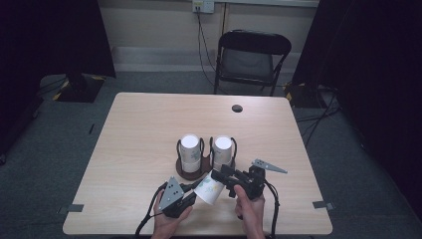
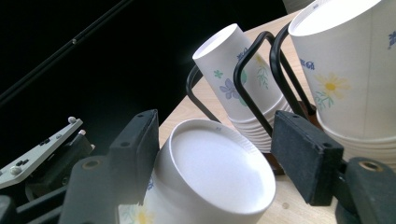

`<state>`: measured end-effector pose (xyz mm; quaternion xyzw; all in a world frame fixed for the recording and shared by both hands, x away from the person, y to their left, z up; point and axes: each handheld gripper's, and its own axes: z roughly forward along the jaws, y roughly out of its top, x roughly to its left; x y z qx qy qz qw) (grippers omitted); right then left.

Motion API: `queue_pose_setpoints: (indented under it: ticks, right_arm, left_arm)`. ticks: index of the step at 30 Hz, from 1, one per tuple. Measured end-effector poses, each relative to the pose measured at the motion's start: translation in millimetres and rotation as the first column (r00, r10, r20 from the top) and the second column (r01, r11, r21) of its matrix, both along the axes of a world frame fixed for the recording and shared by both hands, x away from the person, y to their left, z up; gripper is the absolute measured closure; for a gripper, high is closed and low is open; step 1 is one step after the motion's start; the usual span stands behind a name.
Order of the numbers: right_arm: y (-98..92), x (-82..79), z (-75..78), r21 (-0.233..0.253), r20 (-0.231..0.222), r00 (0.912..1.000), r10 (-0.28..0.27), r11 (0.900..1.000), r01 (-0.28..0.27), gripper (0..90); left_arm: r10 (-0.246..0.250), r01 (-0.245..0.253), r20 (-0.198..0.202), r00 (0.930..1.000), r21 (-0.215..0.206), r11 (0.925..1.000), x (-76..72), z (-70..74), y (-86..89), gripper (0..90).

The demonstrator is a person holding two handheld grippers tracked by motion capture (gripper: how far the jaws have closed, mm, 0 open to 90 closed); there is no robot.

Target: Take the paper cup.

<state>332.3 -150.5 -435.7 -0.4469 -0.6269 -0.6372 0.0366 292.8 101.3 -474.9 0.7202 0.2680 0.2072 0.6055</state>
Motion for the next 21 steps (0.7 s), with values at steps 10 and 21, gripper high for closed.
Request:
queue_pose_setpoints:
  ticks: [10,21]
  right_arm:
    - [-3.9,0.9,-0.4,-0.037,0.01,0.9998,-0.02,0.999,0.02,34.1]
    - [-9.6,1.6,0.9,-0.094,0.041,0.9988,-0.026,0.995,0.03,33.8]
  left_arm:
    - [-0.034,0.033,-0.02,0.9992,-0.059,0.9977,1.0,2.2,4.3,86.7]
    - [-0.064,0.059,-0.066,0.9958,-0.076,0.9953,4.7,3.3,6.7,87.8]
